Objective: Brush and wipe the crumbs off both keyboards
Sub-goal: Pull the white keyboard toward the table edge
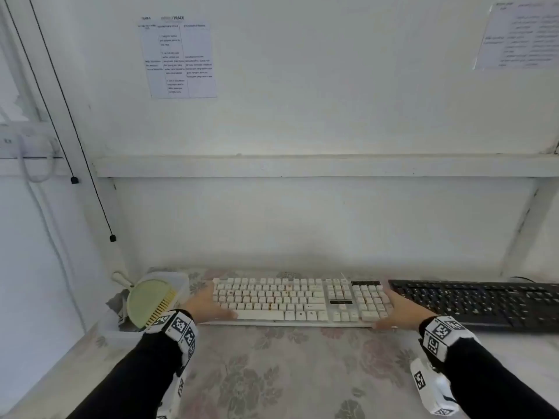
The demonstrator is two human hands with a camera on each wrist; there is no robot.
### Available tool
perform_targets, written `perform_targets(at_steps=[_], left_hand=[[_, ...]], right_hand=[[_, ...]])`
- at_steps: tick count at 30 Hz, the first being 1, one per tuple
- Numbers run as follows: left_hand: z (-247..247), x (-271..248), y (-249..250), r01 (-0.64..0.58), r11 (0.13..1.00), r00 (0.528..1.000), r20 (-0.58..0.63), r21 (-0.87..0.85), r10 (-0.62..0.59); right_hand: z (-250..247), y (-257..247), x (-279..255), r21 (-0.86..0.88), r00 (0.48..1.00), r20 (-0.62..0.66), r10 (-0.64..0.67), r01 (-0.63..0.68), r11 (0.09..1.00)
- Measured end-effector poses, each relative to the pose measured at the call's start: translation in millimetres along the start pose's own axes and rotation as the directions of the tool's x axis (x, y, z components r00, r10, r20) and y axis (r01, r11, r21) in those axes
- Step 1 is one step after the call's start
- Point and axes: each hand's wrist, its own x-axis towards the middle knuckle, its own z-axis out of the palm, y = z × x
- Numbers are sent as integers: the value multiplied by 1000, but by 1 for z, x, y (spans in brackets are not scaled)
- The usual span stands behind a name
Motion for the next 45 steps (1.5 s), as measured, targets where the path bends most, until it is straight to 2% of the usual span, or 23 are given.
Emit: perform_targets(at_steps=[3, 6, 9, 16, 25, 29, 32, 39, 45], left_hand=[[-2, 1, 0, -10, 999, 999, 31, 47, 8], [-3, 17, -12, 31, 996, 999, 18, 78, -33], [-4, 23, -15, 53, 993, 995, 78, 108, -62], [2, 30, -21, 95, 987, 995, 27, 129, -100], [4, 32, -21, 115, 990, 992, -65, 84, -110], [5, 21, -16, 131, 991, 988, -88, 14, -129], [5, 13, -17, 93, 994, 991, -93, -60, -98], [20, -33, -2, 78, 996, 985, -153, -53, -86], [47, -79, 21, 74, 996, 986, -144, -58, -82]], right_hand=[[0, -8, 0, -45, 997, 56, 43, -41, 998], [6, -11, 9, -63, 996, -20, 90, -91, 994], [8, -10, 17, -30, 990, -40, 137, -138, 990], [11, -10, 25, -6, 980, -52, 190, -190, 982], [11, -17, 23, -151, 972, -151, 181, -203, 967], [8, -18, 17, -196, 976, -148, 158, -185, 963], [3, -17, 8, -208, 979, -155, 130, -161, 965], [-7, 0, -27, -242, 978, -199, 66, -114, 963], [-19, 32, -72, -253, 973, -213, 95, -148, 956]])
